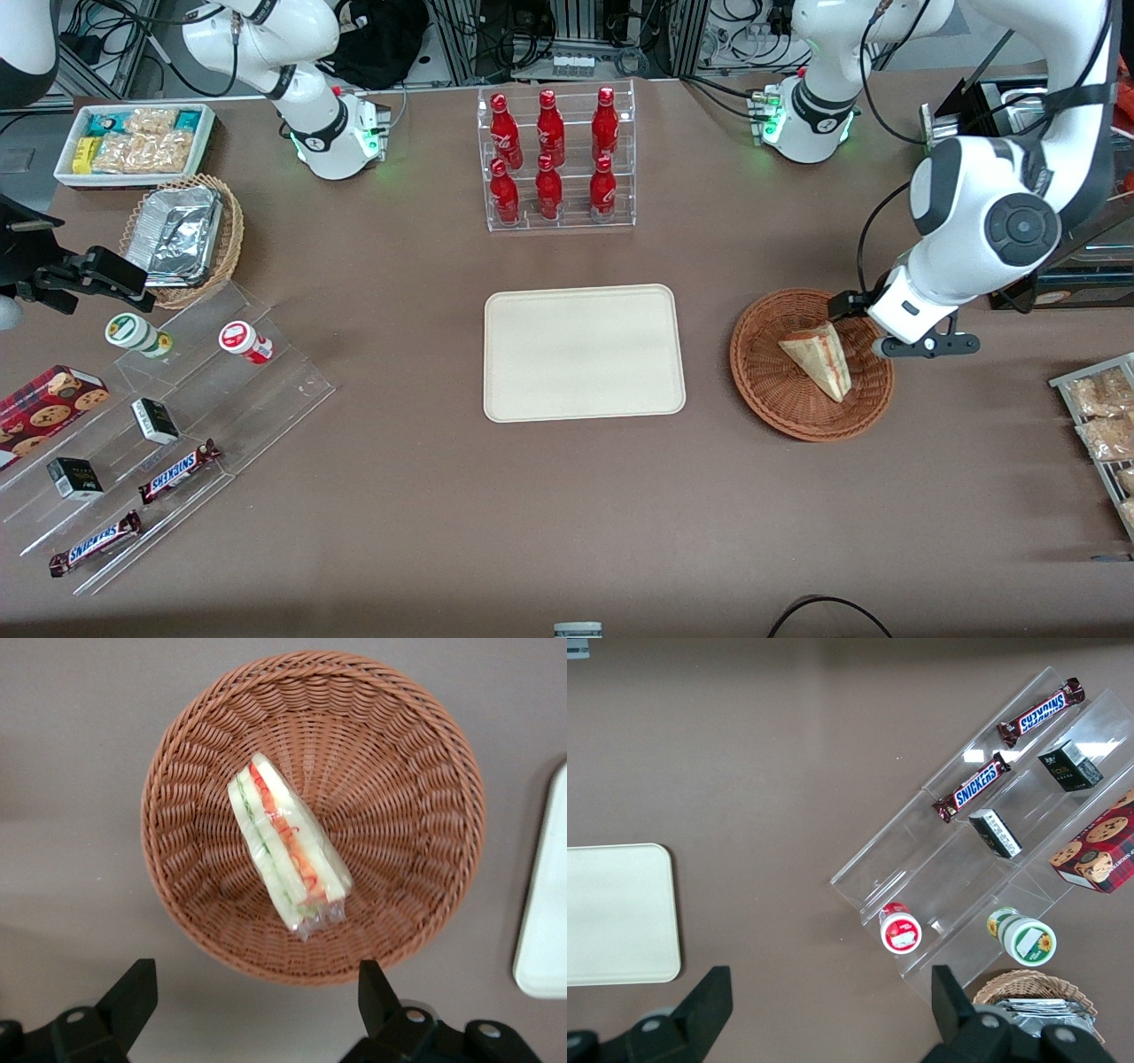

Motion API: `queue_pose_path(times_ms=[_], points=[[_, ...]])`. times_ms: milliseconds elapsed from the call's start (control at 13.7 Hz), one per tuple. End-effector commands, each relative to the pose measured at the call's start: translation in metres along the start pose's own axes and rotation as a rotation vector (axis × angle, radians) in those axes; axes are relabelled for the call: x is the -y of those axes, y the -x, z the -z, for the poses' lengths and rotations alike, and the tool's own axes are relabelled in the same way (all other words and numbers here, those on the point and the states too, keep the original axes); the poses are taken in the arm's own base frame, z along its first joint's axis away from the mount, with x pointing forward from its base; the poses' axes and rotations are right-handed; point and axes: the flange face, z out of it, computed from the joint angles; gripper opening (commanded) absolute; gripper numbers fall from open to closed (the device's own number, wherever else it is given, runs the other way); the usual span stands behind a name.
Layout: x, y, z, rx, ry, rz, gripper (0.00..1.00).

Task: Place sandwich from basket to tray
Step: 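Move the left gripper over the wrapped sandwich in the wicker basket, then lower the left gripper and close it on the sandwich's crust edge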

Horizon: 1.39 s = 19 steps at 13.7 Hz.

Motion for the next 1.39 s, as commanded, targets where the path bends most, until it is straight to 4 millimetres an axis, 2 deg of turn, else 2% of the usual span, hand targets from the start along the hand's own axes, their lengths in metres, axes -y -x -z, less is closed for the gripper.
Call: queue_pose_path(times_ms=[0, 293, 732, 951, 1317], points=[[0.001, 0.010, -0.022, -0.050, 0.000, 0.097, 1.00], [-0.002, 0.012, -0.029, -0.063, 0.010, 0.304, 1.00], [-0.012, 0.010, -0.059, -0.066, 0.031, 0.590, 1.00], [-0.020, 0.010, -0.070, -0.057, 0.033, 0.679, 1.00], [-0.022, 0.004, -0.092, -0.044, 0.037, 0.749, 1.00]])
